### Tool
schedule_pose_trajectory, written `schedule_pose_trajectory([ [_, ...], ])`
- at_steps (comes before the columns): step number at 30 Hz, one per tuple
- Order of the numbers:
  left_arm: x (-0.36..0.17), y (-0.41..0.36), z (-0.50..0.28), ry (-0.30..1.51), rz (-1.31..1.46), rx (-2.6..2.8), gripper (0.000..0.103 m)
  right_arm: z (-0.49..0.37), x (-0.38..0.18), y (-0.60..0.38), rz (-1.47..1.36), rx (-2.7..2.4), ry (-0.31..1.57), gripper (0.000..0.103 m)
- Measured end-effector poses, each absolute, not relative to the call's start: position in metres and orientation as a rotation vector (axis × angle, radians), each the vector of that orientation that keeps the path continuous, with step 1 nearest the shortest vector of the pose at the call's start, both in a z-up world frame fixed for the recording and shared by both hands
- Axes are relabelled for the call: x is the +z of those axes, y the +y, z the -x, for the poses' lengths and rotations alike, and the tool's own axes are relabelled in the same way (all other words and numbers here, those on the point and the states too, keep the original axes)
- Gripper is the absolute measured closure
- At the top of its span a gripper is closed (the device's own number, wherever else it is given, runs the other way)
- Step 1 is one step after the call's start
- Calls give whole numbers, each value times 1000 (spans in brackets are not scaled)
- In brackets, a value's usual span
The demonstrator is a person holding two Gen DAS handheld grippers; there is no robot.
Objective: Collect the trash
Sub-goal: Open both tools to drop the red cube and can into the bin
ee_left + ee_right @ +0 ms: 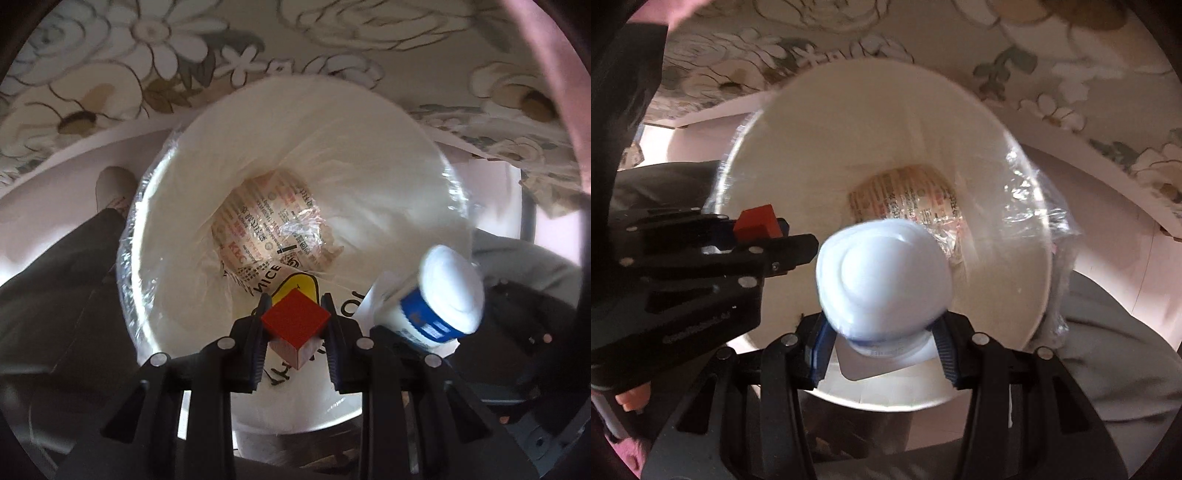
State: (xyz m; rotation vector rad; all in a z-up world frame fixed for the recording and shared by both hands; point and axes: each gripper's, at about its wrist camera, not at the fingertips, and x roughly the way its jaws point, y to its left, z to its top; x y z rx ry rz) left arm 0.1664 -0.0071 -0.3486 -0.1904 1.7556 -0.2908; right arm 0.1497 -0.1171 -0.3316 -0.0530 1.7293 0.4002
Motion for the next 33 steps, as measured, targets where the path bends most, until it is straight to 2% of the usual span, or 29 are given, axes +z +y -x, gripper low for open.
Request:
schedule_pose_trajectory([
  [9, -372, -12, -173, 1781, 145, -249, 73, -155, -360, -115, 94, 359, 1730, 54],
  [10, -373, -13, -173, 1785, 137, -243, 72, -156, -362, -114, 105, 350, 1733, 54],
  [12, -374, -17, -174, 1798, 134, -236, 60, -155, -364, -114, 111, 347, 1738, 54],
  [13, -375, -19, -174, 1798, 132, -235, 58, -155, -366, -114, 118, 342, 1741, 53],
  [29, -368, -19, -167, 1776, 87, -245, 57, -148, -358, -125, 79, 320, 1741, 53],
  [33, -361, -19, -161, 1778, 83, -256, 50, -145, -355, -124, 69, 335, 1746, 51],
])
